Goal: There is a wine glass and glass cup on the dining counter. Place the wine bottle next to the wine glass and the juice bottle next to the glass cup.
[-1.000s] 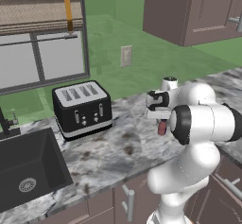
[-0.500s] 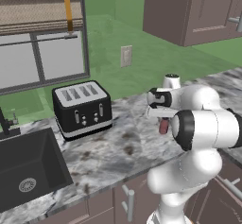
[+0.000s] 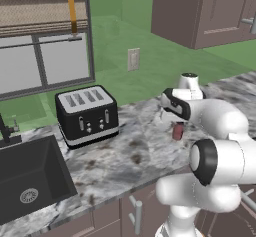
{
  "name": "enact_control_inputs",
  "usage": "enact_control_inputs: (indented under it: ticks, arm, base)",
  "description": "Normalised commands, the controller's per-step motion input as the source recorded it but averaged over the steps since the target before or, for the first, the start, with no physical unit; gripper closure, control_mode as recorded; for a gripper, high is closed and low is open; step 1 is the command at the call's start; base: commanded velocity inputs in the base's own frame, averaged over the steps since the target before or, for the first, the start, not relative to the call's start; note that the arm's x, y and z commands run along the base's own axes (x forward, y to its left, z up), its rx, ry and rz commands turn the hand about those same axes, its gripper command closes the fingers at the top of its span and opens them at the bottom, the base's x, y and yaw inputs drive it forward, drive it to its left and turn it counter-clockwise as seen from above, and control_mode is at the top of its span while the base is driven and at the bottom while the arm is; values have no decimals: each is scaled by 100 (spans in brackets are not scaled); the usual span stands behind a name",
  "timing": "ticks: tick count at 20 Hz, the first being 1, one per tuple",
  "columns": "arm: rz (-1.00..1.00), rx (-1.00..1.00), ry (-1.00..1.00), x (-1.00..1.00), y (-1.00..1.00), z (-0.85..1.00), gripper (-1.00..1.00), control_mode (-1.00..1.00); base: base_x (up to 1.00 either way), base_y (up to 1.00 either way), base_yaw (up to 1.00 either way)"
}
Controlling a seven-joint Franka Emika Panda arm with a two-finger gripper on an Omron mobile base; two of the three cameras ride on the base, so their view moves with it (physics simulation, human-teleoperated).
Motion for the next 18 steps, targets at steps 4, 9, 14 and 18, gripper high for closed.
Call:
enact_control_inputs:
  ticks: [4, 9, 14, 18]
  arm:
    - [2, 2, 0, -47, 1, 26, 100, -100]
    - [0, 0, 2, -42, 0, 24, 100, -100]
    - [2, 0, 7, -34, 0, 19, 100, -100]
    - [2, -2, 7, -20, 5, 4, 100, -100]
  base:
    - [0, 0, 0]
    - [0, 0, 0]
    - [0, 0, 0]
    - [0, 0, 0]
